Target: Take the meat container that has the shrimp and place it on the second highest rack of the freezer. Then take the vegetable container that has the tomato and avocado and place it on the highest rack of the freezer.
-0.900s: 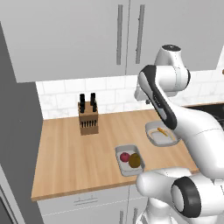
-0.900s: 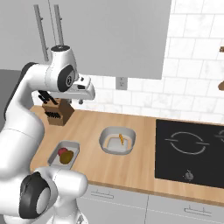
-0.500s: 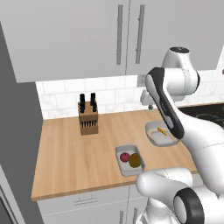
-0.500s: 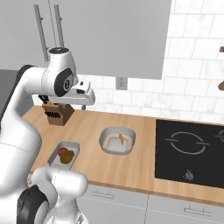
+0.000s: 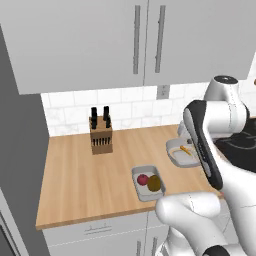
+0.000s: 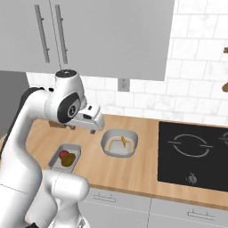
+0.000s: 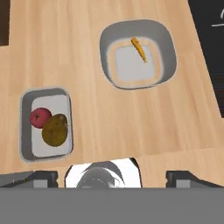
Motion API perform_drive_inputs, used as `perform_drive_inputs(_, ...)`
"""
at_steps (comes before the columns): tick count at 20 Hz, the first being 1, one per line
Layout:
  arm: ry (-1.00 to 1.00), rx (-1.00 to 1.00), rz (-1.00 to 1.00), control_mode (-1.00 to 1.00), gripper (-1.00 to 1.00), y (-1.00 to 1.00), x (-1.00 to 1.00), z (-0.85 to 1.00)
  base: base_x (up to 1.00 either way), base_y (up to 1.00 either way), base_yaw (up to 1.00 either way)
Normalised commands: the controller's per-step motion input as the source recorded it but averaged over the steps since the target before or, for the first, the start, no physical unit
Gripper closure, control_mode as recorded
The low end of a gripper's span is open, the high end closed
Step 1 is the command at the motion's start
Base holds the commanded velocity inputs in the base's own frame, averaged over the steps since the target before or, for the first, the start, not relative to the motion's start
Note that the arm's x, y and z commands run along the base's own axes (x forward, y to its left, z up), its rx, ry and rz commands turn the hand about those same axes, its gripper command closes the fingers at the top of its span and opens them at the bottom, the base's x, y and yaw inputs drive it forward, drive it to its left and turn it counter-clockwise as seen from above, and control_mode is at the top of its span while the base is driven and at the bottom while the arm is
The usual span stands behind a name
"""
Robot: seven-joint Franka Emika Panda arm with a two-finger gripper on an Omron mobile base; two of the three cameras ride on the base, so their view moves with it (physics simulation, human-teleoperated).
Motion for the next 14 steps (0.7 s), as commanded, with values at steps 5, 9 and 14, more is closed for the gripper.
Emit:
perform_drive_inputs(5,0.05,0.0,-0.68,-1.0,-1.0,-0.21,0.11,-0.52,0.0,0.0,0.0)
perform_drive_inputs(9,0.05,0.11,-0.51,-1.0,-1.0,-0.36,0.39,-0.51,0.0,0.0,0.0)
perform_drive_inputs(14,0.0,0.19,-0.23,-1.0,-1.0,-0.25,0.58,-0.29,0.0,0.0,0.0)
